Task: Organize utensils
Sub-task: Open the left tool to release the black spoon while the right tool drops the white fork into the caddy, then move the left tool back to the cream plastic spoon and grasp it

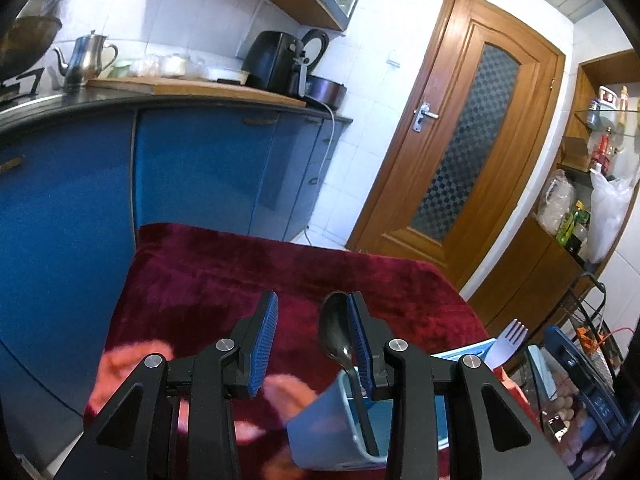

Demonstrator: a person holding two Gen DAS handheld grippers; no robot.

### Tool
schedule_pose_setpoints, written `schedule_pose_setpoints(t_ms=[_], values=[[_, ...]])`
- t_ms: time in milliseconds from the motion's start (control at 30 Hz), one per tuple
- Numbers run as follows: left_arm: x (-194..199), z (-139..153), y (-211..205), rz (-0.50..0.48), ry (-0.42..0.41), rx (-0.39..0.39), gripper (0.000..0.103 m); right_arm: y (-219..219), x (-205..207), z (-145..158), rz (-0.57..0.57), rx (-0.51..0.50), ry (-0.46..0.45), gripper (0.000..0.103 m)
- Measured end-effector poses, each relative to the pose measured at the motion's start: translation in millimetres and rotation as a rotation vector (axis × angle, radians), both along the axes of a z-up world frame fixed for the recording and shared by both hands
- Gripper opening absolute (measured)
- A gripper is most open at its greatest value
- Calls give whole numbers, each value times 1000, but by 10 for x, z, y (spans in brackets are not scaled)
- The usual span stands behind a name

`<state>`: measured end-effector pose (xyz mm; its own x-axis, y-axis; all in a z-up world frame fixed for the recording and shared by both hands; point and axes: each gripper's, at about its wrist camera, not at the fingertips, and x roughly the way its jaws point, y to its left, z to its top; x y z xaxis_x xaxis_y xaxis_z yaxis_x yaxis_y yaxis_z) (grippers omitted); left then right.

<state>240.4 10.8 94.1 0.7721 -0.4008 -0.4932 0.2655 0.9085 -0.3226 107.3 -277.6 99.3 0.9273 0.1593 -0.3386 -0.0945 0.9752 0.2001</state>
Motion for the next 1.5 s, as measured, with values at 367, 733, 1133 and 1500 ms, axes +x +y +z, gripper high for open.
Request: schedule_pose_setpoints(t_ms=[367, 733, 1133, 1500], values=[[27, -73, -43, -22, -7, -58, 2, -197, -255, -65, -14, 76, 3, 36], [-624, 115, -414, 120, -396, 225, 1, -301, -394, -138, -19, 124, 0, 36], [-794, -136, -366, 69, -232, 163, 18, -429, -628, -186, -28, 183, 20, 37], [-1502, -9, -251, 12, -181, 145, 27, -316, -1040, -107, 2, 181, 44, 39]])
